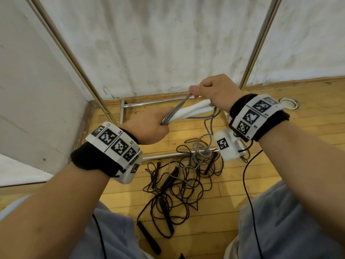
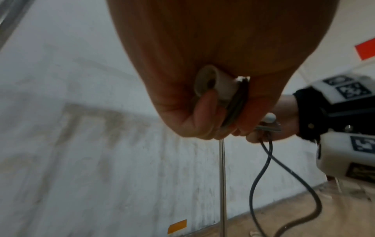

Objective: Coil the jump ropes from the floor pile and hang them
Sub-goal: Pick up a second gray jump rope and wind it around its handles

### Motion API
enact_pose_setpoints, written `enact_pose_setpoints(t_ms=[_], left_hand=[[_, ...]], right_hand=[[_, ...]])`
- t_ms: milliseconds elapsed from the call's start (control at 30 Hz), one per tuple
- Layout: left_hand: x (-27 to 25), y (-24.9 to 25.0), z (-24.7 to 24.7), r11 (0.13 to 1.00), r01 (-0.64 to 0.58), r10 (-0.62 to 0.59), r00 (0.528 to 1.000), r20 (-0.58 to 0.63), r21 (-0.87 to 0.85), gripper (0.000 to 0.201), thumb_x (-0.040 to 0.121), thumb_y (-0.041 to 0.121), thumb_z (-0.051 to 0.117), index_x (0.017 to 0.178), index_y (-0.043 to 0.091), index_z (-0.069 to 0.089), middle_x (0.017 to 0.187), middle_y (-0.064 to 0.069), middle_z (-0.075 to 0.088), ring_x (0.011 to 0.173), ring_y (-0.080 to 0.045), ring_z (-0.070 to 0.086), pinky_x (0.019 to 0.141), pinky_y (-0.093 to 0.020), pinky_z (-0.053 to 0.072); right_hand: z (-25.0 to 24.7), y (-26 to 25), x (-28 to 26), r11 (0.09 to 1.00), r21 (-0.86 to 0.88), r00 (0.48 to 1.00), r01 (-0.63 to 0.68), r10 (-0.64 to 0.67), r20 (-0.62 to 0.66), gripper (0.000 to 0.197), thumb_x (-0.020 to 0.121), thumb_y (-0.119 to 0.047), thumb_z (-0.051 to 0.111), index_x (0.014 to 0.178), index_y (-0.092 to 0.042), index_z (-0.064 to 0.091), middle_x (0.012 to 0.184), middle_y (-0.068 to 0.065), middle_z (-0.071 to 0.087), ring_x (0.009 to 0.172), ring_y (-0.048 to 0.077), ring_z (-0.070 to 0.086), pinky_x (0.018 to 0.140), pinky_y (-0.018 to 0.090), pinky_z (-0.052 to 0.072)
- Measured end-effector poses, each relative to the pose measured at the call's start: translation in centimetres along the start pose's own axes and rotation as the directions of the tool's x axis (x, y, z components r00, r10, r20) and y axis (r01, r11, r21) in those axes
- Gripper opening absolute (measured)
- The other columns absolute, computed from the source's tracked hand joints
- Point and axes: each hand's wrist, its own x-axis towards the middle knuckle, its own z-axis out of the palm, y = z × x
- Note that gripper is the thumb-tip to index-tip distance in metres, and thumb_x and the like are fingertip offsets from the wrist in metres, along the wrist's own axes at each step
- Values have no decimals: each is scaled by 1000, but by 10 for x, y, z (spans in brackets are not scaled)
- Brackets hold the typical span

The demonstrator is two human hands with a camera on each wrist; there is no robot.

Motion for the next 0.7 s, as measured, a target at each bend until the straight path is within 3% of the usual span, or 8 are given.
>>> enact_pose_setpoints(t_ms=[100,200,300,367,467,533,600,700], left_hand=[[-3,5,-7,987,-22,15,999,-43,-160,27,83,2,54,73,26,47,66,3,48,52,-4,41,53,-25,35],[-2,6,-10,913,-7,-55,989,-139,-407,12,84,1,55,92,11,57,74,-1,52,54,-9,42,53,-25,37],[1,8,-9,780,-1,-161,966,-203,-626,19,87,3,56,96,18,50,79,-6,50,54,-12,41,47,-26,35],[4,7,-8,702,14,-254,939,-231,-712,25,87,3,56,100,19,43,80,-7,48,50,-10,40,44,-25,33],[10,3,-8,684,29,-337,899,-280,-729,25,86,4,55,103,15,40,82,-10,47,49,-12,39,43,-26,33],[12,-2,-9,749,61,-358,875,-325,-660,23,87,9,56,103,15,41,83,-8,48,53,-15,42,46,-28,37],[12,-8,-8,852,110,-331,871,-364,-512,26,85,15,61,104,17,43,83,-1,50,59,-14,47,49,-27,41],[11,-12,-3,926,155,-294,868,-400,-344,33,81,14,66,104,20,43,84,8,49,64,-8,50,52,-22,41]], right_hand=[[0,6,1,980,185,993,-78,59,102,23,89,-29,62,73,-13,68,55,-1,46,46,11,38,46,18,35],[10,15,3,930,357,985,-92,33,167,21,91,-19,59,72,-20,67,47,-11,40,42,7,29,40,18,29],[25,19,3,912,400,986,-89,25,162,14,93,-23,57,87,-14,66,47,-14,36,43,7,26,40,20,25],[37,20,0,943,322,988,-83,36,149,17,94,-28,56,84,-19,67,46,-15,38,43,8,28,42,22,26],[56,15,-10,997,82,993,-9,0,114,28,96,-35,49,77,-25,66,44,-13,43,42,4,36,47,20,31],[67,7,-18,992,-92,988,88,-75,135,32,98,-35,44,73,-24,61,52,-11,50,50,6,44,52,21,33],[74,0,-23,961,-228,973,158,-111,203,34,97,-36,46,65,-25,49,58,-6,48,53,10,43,49,18,29],[71,-5,-23,925,-369,966,96,3,259,30,97,-30,48,67,-23,47,62,-4,46,56,11,43,51,23,29]])
